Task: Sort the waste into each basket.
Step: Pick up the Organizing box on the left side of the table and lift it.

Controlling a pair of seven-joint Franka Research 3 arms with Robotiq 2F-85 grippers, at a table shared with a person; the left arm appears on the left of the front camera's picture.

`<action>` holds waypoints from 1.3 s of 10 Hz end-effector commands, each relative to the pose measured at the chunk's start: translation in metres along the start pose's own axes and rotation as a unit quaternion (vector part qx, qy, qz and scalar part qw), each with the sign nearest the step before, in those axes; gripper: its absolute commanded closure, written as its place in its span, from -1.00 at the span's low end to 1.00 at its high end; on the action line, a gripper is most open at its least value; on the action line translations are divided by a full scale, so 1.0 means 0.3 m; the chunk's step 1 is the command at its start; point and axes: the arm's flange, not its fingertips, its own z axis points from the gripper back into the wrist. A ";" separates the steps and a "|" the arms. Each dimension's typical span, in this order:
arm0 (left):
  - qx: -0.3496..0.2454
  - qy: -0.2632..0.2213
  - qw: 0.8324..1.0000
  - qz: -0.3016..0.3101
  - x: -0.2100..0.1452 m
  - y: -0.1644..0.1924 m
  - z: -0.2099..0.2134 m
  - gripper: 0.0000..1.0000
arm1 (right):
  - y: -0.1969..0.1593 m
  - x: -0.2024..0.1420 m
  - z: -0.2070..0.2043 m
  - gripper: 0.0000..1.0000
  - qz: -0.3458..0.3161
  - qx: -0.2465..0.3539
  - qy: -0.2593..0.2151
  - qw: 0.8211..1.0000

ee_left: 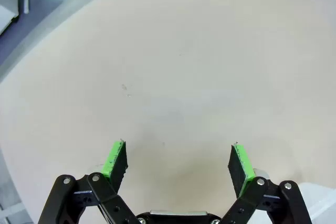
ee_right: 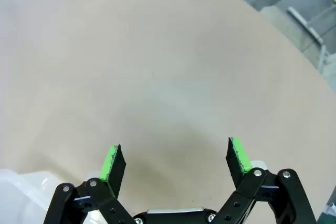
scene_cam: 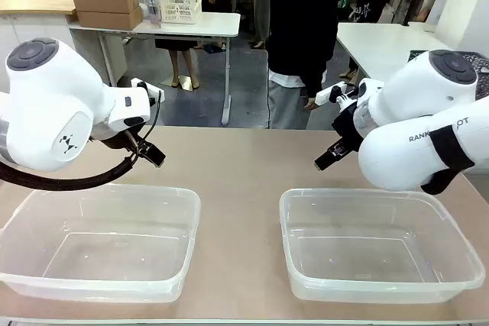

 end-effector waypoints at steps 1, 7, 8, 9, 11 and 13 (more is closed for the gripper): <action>0.000 0.000 1.000 0.000 0.000 0.000 0.000 -1.00 | 0.000 0.000 0.000 -1.00 0.000 0.000 0.000 1.000; 0.000 0.000 1.000 0.000 0.000 0.000 0.000 -1.00 | 0.000 0.000 0.000 -1.00 0.000 0.000 0.000 1.000; 0.000 0.000 1.000 0.000 0.000 0.000 0.000 -1.00 | 0.000 0.000 0.000 -1.00 0.000 0.000 0.000 1.000; 0.000 0.000 1.000 0.000 0.000 0.000 0.000 -1.00 | 0.000 0.000 0.000 -1.00 0.000 0.000 0.000 1.000; 0.000 0.000 1.000 0.000 0.000 0.000 0.000 -1.00 | 0.000 0.000 0.000 -1.00 0.000 0.000 0.000 1.000; 0.000 0.000 1.000 0.000 0.000 0.000 0.000 -1.00 | 0.000 0.000 0.000 -1.00 0.000 0.000 0.000 1.000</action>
